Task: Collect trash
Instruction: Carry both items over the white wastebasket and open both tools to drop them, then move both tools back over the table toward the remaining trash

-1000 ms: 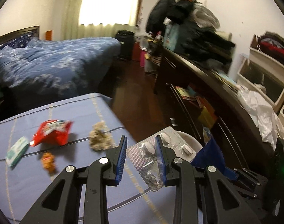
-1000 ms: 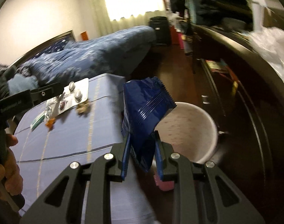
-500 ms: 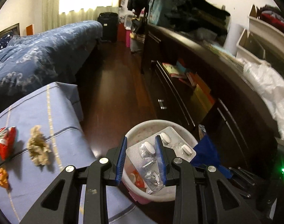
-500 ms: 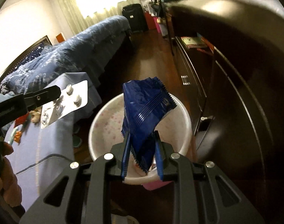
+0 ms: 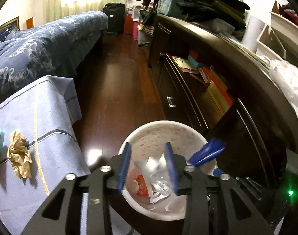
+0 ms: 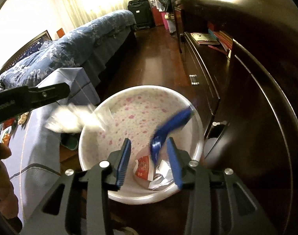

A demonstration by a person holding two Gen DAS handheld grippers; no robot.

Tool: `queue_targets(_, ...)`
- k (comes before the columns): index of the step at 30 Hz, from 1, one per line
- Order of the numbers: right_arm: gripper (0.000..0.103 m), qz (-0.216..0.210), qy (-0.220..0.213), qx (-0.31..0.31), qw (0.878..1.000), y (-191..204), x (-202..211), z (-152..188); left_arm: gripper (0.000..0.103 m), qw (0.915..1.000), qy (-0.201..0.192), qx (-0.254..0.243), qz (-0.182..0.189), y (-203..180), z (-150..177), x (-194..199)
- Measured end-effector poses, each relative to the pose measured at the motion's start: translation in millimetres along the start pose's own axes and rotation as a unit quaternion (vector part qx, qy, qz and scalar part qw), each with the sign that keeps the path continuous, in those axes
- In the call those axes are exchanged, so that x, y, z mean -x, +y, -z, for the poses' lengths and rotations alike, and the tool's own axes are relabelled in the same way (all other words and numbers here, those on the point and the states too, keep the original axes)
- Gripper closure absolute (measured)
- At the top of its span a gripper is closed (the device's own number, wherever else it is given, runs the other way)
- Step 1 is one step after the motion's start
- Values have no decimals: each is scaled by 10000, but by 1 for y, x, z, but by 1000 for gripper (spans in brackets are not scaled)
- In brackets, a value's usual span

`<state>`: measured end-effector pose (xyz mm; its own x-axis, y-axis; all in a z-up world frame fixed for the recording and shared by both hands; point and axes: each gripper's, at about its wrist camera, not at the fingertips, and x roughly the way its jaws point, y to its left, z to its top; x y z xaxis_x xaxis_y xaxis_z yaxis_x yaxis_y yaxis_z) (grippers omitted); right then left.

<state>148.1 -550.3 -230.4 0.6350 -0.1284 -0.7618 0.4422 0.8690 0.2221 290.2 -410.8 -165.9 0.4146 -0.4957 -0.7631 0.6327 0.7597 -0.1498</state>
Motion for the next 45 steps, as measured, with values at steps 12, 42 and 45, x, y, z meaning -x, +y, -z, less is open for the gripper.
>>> queue_targets(12,45,-27,-238,61,9997,16,32,1,20,9976,-616,51,-324,17,2,52)
queue_targets(42,14,-1213,-338,2145,9686,263,86,45,4,9708,-472,1170,-2042,304,84,157)
queue_targets(45,14,-1224,-311,2220,9668,277,82,45,4,9758,-297,980,-1935,317,83,146)
